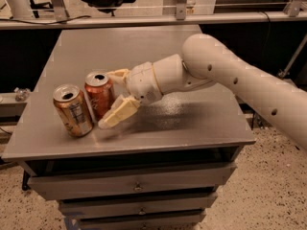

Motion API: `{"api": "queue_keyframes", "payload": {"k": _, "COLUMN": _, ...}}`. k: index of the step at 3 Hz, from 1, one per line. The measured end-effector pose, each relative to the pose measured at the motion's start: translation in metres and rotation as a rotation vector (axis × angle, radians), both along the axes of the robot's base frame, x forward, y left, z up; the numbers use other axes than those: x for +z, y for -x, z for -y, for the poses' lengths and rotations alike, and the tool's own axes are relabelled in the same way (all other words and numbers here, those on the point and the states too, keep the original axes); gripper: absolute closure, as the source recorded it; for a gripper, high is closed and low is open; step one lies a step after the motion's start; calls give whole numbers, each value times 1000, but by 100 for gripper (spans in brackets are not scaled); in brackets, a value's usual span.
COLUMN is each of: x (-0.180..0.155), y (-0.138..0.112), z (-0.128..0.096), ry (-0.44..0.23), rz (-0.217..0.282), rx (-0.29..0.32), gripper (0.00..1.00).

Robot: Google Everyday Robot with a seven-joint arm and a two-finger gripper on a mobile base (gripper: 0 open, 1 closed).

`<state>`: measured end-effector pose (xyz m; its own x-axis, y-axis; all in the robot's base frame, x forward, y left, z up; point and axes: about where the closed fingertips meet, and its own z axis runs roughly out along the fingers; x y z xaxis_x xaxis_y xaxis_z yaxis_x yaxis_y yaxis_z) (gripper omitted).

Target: Move coke can near orange can

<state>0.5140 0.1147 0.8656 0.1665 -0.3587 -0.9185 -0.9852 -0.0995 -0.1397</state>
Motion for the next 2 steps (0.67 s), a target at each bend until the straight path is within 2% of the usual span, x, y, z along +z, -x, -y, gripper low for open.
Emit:
{"api": "queue_keyframes", "payload": {"k": 1, "x": 0, "y": 1, "z": 0, "ry": 0, "rz": 0, "rx": -4, "gripper": 0}}
{"api": "queue_keyframes", "payload": {"k": 2, "x": 3, "y": -1, "z": 8, "ry": 5, "rz": 12, "rx": -33, "gripper": 0}}
